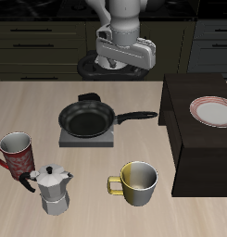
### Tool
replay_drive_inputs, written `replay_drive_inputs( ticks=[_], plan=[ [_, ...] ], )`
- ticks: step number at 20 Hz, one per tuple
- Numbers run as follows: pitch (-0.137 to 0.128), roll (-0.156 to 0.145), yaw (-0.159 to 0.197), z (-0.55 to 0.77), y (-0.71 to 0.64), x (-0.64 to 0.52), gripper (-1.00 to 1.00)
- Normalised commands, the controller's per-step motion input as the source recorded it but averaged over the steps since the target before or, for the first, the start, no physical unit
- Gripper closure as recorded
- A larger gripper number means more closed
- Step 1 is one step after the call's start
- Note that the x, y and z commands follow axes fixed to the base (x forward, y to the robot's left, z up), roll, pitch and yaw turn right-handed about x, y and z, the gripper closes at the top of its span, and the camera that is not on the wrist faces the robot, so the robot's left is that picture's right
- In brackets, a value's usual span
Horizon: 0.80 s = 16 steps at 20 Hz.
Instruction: Place the frying pan on the top layer of the shelf
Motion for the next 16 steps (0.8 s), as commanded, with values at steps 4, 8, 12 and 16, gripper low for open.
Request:
replay_drive_inputs(
  ticks=[4, 8, 12, 16],
  plan=[
    [0.051, -0.007, -0.217, -0.15, 0.02, 0.02, -1.00],
    [-0.034, -0.014, -0.141, -0.03, 0.00, 0.00, -1.00],
    [-0.004, 0.000, -0.142, -0.07, -0.01, 0.01, -1.00],
    [-0.039, 0.043, -0.082, -0.10, 0.18, -0.01, -1.00]
  ],
)
